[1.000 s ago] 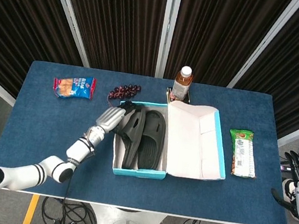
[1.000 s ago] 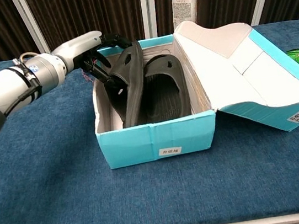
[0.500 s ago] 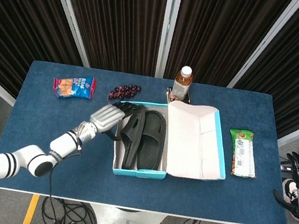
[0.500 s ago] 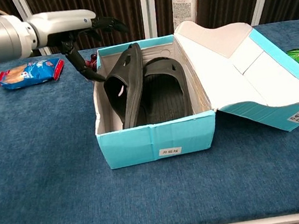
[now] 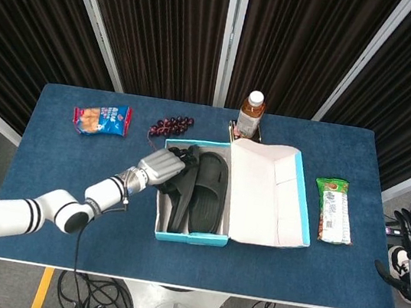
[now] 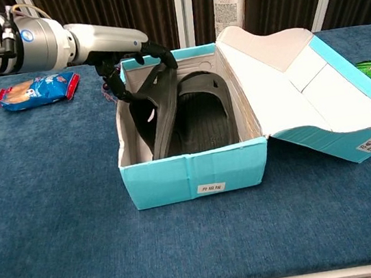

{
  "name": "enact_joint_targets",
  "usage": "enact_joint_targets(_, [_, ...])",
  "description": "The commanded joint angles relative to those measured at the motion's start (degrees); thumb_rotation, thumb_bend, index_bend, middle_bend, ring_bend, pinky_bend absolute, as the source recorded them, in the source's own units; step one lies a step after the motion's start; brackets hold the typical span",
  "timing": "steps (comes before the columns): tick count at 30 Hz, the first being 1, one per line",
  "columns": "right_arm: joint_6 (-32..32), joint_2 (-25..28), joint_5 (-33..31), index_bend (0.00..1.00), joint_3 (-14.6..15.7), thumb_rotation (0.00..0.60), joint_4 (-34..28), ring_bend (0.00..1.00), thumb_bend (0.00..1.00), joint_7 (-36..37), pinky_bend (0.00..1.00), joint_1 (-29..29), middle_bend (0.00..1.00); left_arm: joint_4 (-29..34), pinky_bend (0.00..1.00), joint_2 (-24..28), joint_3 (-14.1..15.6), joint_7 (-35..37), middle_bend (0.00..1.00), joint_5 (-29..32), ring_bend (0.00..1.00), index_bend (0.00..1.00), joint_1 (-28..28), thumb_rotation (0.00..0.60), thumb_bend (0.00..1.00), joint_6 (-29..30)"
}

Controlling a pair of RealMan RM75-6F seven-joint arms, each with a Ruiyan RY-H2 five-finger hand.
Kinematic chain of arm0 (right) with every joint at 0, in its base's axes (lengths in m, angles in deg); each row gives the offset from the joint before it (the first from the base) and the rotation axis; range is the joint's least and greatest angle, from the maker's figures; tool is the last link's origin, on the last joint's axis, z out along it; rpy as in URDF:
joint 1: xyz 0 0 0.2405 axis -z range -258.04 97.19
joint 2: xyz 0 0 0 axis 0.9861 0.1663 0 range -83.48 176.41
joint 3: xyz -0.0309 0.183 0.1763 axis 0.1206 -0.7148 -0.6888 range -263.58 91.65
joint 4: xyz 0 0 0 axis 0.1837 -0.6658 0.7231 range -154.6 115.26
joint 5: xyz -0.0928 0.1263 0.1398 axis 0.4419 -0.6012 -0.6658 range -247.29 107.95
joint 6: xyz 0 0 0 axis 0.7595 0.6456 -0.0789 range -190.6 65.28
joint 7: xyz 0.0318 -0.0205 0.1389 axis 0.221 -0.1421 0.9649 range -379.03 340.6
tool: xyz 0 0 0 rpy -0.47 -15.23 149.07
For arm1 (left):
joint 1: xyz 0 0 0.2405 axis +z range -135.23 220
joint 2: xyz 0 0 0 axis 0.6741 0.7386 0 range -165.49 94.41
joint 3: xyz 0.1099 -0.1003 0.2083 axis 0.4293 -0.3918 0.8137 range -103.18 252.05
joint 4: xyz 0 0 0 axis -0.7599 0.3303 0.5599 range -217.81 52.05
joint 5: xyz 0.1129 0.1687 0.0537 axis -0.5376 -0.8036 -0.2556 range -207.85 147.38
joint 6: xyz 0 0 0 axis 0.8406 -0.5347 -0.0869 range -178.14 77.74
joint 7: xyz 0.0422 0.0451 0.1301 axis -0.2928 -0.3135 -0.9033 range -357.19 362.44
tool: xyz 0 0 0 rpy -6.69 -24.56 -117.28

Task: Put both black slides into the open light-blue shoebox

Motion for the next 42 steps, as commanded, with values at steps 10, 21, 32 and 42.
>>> enact_joint_targets(10, [-0.75,-0.08,0.3,0.0,0.02,0.6,0.12,0.0,0.12,0.33,0.0,0.35,0.05,3.49,0.12,1.58,2.15,-0.22,0.09,7.03,0.0,0.14,-0.97,0.6,0.38,3.66])
enact_joint_targets(21, [1.64,-1.22,-1.85,0.0,0.26,0.6,2.7,0.0,0.12,4.2,0.0,0.17,0.05,10.54,0.12,11.72,1.84,9.62,0.09,-4.77,0.0,0.14,18.74,0.6,0.33,30.35])
enact_joint_targets(32, [1.83,-5.57,-3.57,0.0,0.14,0.6,6.22,0.0,0.12,6.26,0.0,0.7,0.05,8.69,0.11,14.77,10.96,4.92,0.09,-9.34,0.0,0.16,38.82,0.6,0.19,51.98])
enact_joint_targets(42, [-1.53,-7.63,-2.18,0.0,0.59,0.6,7.36,0.0,0.12,6.36,0.0,2.55,0.06,17.18,0.11,16.83,15.25,2.93,0.09,-14.79,0.0,0.16,50.67,0.6,0.17,62.93])
